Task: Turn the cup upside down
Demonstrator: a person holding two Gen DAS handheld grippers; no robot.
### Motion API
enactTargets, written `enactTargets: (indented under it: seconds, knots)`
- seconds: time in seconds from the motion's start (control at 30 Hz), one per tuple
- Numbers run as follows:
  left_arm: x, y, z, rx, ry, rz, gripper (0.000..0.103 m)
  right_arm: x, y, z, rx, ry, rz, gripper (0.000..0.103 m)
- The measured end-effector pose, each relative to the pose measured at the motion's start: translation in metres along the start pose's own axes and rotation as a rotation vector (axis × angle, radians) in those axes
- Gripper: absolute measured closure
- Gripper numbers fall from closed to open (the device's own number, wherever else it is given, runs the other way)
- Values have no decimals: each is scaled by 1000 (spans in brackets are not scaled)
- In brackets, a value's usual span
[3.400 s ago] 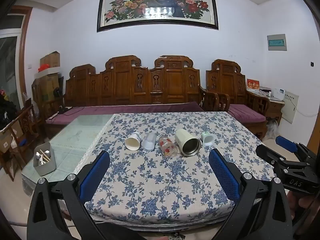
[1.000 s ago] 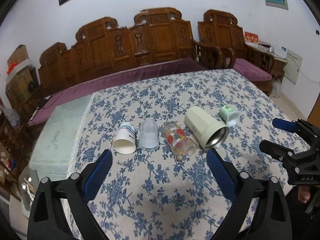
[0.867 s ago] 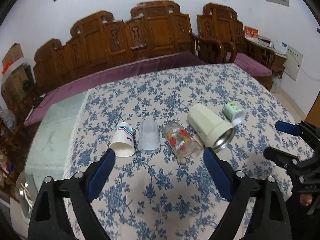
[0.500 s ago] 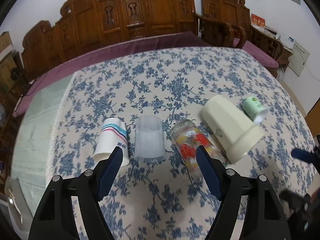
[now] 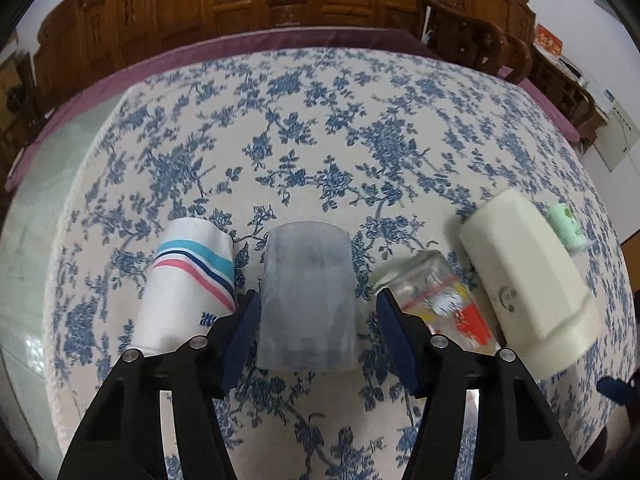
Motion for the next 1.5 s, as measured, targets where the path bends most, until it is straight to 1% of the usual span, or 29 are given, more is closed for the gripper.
enactTargets:
  seconds: [0.17, 0.23, 0.37, 0.43, 0.57, 0.63, 0.73, 0.87, 0.97, 1.03, 1.17, 1.27, 1.3, 1.4, 1.5]
  knots:
    - [6, -5, -16, 42, -5, 19, 48, -6, 2, -4, 7, -4, -18, 20]
    - [6, -5, -20, 50, -44, 3, 48, -7, 3, -5, 9, -5, -20, 20]
    - [3, -3, -23, 65, -84, -37, 50, -7, 5, -3, 7, -7, -28, 20]
    - [3, -2, -22, 71, -88, -45, 50, -8, 6, 0, 2, -6, -33, 20]
    - [2, 3, -6, 40, -118, -54, 50, -10, 10, 11, -12, -8, -49, 20]
    - [0, 8, 10, 20, -111, -58, 50, -10, 13, 17, -20, -1, -47, 20]
    - [-9, 22, 36, -19, -112, -73, 50, -13, 19, 27, -31, 6, -53, 20]
    - [-30, 49, 67, -71, -94, -101, 50, -15, 29, 45, -59, 19, -61, 20]
    - [-54, 78, 87, -104, -64, -130, 50, -17, 38, 56, -76, 29, -68, 20]
    - [-69, 96, 93, -115, -46, -147, 50, -20, 45, 61, -80, 31, -79, 20]
    - [-96, 130, 94, -119, -6, -171, 50, -21, 60, 67, -83, 45, -80, 20]
    - [-114, 152, 88, -121, 5, -192, 50, -25, 70, 70, -83, 53, -89, 20]
    - [-119, 158, 82, -111, 13, -191, 50, -26, 73, 71, -84, 55, -93, 20]
    - [-129, 171, 69, -83, 27, -193, 50, -30, 81, 75, -83, 60, -107, 20]
    - [-136, 177, 58, -68, 33, -198, 50, -31, 86, 77, -83, 72, -104, 20]
Point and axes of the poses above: each gripper's, at about its wrist camera, not at the fingertips, and z roughly against the way its jaws point, x to its left, y to its underside, the point moved 3 cm from there along -z, roughly the way its jaws point, and after that the axes turned 6 degrees about x, right-handed, at the moved point
